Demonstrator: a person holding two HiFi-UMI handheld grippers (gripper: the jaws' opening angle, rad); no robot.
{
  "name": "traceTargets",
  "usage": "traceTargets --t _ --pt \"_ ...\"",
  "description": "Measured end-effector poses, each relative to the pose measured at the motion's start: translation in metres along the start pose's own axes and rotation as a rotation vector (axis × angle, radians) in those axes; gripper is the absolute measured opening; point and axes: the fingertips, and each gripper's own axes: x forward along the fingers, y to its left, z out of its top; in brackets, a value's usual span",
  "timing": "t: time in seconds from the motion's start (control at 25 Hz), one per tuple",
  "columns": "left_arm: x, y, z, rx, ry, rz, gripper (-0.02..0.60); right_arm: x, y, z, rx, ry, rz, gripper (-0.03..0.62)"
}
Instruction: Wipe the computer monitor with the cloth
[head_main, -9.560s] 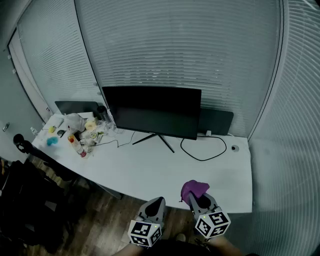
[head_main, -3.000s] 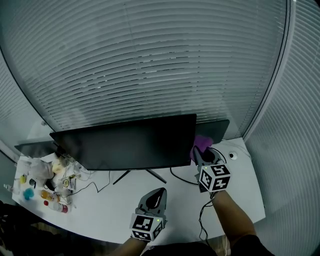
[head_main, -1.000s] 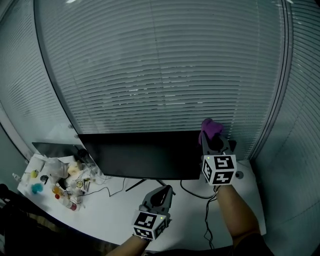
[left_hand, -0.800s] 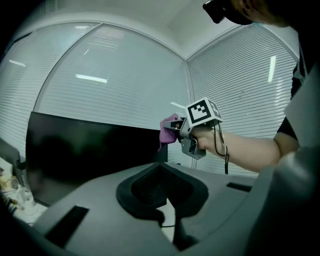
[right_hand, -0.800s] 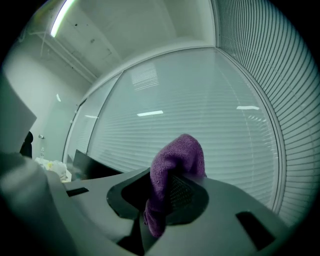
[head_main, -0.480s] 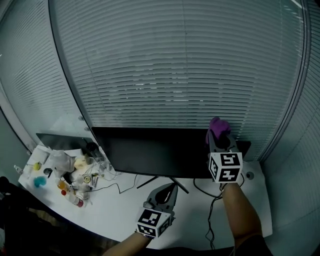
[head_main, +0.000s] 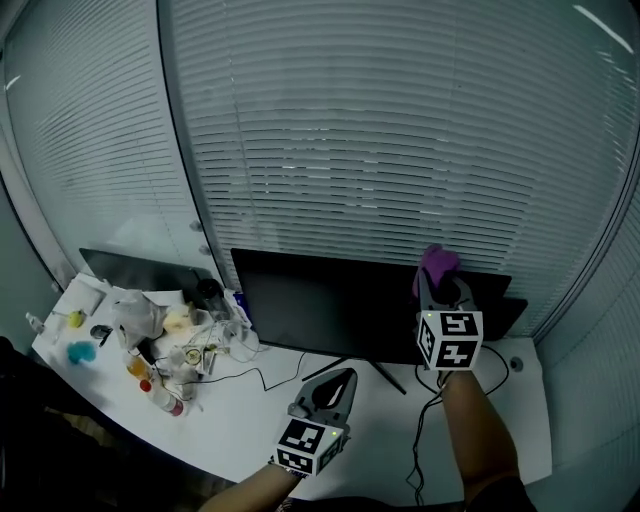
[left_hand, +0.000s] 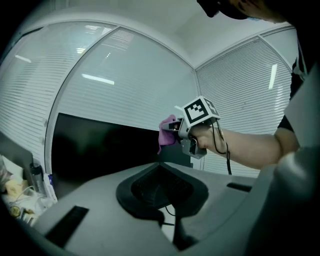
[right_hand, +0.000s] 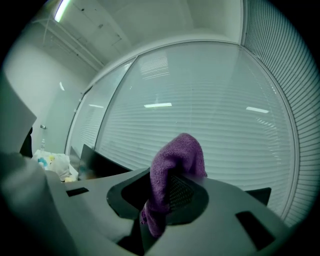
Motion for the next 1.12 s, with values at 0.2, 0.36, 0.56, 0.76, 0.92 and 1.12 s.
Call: traceTargets --t 0.2,0.36,0.56,0.76,0.92,1.12 --pt "-0.020 0.051 -0.020 -0.006 -0.008 0.031 0.006 0.030 0.051 -0.015 0.002 0.006 0.021 0.080" --pt "-0.041 0.081 -0.012 -0.026 -0.024 0.054 0.006 0.044 0.091 -0.001 -0.007 0.013 0.048 0.080" --pt "-0.065 0.119 -0.016 -0.042 -0.029 0.076 0.006 0.065 0.143 0.004 -0.014 0.021 0.080 0.080" --pt "-0.093 0.147 -0.019 -0.051 -0.031 0.094 0.006 0.077 0.193 0.015 -0.011 0.016 0.113 0.080" --pt "-0.110 0.174 -0.027 -0.045 -0.022 0.115 0.006 0.096 0.232 0.016 0.006 0.009 0.150 0.080" --pt "-0.141 0.197 -0.024 -0.037 -0.017 0.138 0.006 0.106 0.276 0.028 0.025 0.009 0.187 0.080"
